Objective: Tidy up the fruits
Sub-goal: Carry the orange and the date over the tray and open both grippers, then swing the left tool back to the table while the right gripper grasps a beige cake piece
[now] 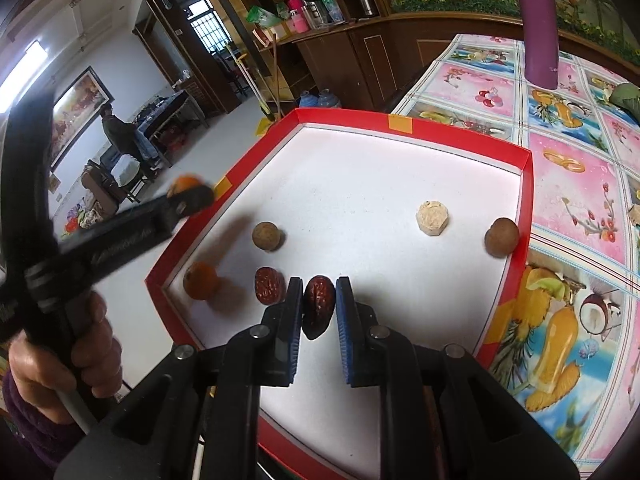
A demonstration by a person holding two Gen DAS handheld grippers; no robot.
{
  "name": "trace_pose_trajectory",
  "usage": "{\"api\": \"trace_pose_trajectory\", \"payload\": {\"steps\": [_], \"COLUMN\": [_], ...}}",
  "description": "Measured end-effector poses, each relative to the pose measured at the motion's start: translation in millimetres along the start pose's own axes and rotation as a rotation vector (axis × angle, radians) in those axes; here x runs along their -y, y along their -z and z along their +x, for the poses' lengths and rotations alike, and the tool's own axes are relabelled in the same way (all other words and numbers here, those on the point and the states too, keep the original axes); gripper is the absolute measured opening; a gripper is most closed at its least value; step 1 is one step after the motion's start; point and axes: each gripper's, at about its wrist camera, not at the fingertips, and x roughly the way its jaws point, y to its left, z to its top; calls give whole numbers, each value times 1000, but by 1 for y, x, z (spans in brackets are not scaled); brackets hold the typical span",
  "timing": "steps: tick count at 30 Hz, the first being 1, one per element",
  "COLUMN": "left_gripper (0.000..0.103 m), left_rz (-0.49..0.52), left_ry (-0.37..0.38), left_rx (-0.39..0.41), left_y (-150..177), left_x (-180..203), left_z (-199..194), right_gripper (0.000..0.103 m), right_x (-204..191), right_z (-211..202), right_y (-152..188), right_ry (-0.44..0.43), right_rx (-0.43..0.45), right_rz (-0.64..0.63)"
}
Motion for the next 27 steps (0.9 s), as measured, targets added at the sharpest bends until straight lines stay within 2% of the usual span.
{"api": "trace_pose_trajectory", "payload": {"steps": [6, 9, 17, 19, 20, 24, 26, 27], "left_gripper": [35, 35, 36, 38, 39, 40, 45, 46], "left_rz": [24, 34, 34, 37, 37, 38, 63, 79], "left_ry": [11, -11, -48, -58, -62, -79, -65, -54], "left_rx": [-85, -114, -170, -175, -178, -145, -115, -104], "left_y": [-14, -12, -7, -5, -6, -4, -4, -4], "left_x": [18, 19, 11, 11, 10, 18, 31, 38], "left_z": [38, 48, 60, 58, 56, 39, 25, 20], "right_gripper": [18, 18, 19, 22, 23, 26, 31, 38], "right_x": [-5, -4, 5, 7, 9, 38, 58, 74], "right_z": [9, 14, 22, 18, 14, -26, -45, -59], "right_y": [6, 8, 7, 7, 7, 2, 3, 5], "right_ry": [-12, -14, 5, -1, -13, -44, -20, 7], "right_rx": [-55, -77, -105, -116, -109, 10, 64, 97], "right_rz": [-13, -16, -17, -18, -13, 35, 69, 94]}}
